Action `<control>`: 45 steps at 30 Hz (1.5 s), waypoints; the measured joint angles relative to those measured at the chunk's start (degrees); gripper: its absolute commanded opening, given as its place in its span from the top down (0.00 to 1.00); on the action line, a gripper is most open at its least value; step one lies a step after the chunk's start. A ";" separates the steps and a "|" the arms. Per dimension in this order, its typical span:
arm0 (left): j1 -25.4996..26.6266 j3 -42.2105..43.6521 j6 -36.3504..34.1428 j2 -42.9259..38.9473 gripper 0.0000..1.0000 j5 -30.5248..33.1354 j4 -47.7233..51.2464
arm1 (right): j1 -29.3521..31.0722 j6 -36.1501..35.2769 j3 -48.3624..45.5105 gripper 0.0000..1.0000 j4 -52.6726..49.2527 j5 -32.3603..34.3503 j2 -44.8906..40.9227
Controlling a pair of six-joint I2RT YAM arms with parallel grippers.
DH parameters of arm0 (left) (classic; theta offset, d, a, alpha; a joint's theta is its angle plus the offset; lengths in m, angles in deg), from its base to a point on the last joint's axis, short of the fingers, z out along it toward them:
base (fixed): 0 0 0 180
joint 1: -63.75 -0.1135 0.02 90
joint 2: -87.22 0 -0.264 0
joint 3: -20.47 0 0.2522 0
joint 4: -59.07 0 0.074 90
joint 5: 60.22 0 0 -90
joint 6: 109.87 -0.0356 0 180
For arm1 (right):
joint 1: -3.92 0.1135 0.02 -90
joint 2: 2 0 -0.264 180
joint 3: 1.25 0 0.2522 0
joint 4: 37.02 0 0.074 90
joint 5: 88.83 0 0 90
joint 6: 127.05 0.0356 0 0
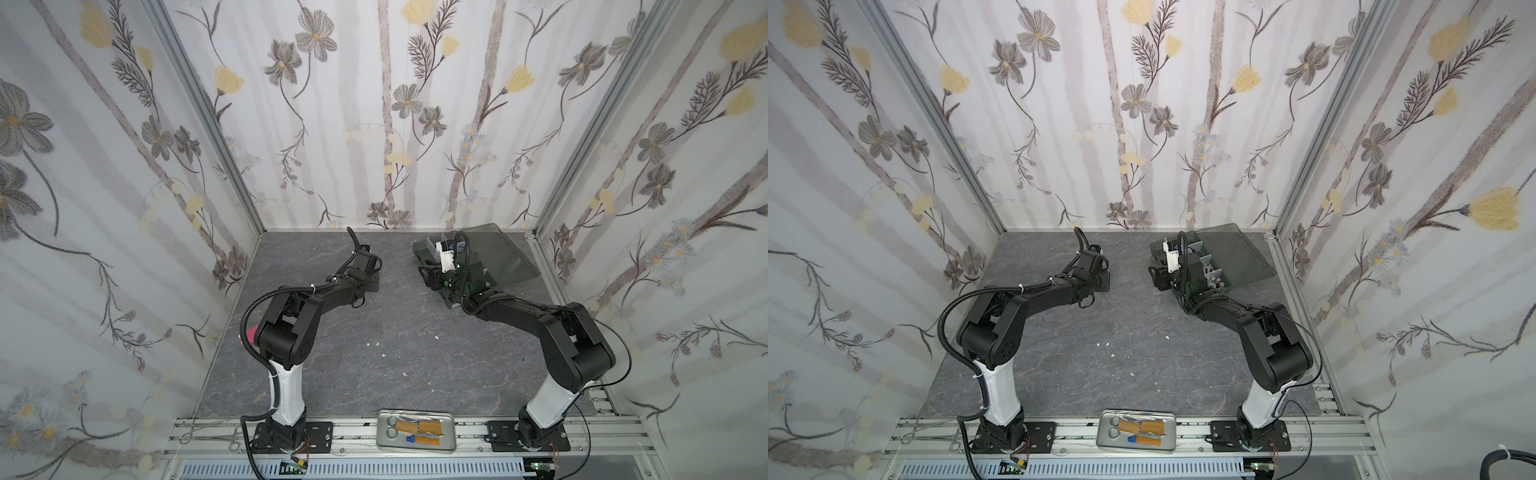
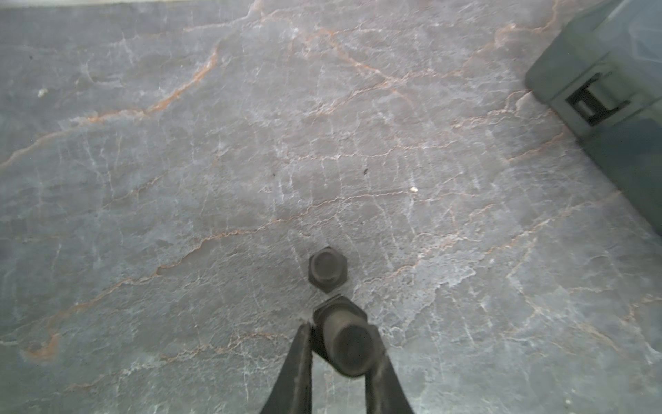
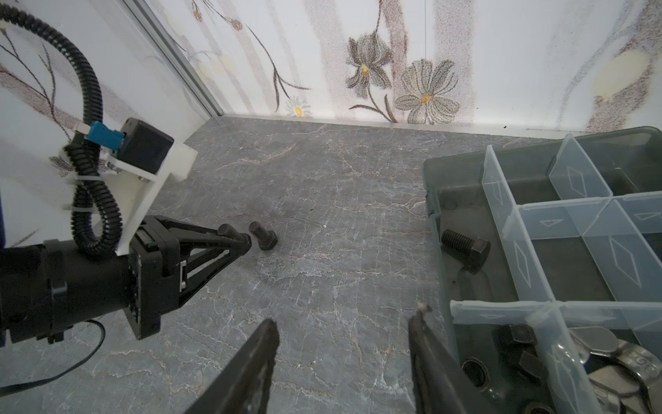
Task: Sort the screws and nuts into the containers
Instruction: 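Carry the dark bolt in the left gripper into the bolt compartment and release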
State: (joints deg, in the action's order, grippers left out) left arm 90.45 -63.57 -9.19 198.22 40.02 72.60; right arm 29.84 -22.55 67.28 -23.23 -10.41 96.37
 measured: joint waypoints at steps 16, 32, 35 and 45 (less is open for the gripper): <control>8.22 -25.03 -0.20 10.73 0.83 -7.04 4.79 | -1.62 1.73 -11.15 0.40 9.09 13.35 -10.58; 10.69 -60.41 0.02 37.13 0.78 -12.39 12.04 | -3.32 2.40 -19.80 0.39 14.64 21.46 -17.31; 10.75 -59.91 -0.09 36.85 0.62 -11.74 12.44 | -3.56 2.40 -20.33 0.39 14.71 22.10 -17.75; 10.71 -52.63 -0.42 29.57 0.53 -9.62 11.76 | -3.76 2.40 -20.48 0.39 14.73 22.40 -17.81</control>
State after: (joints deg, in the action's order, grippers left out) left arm 101.16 -116.20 -9.61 227.79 30.40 84.36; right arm 26.08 -20.14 46.80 -8.50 12.00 78.55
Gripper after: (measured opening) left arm 0.468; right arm 0.612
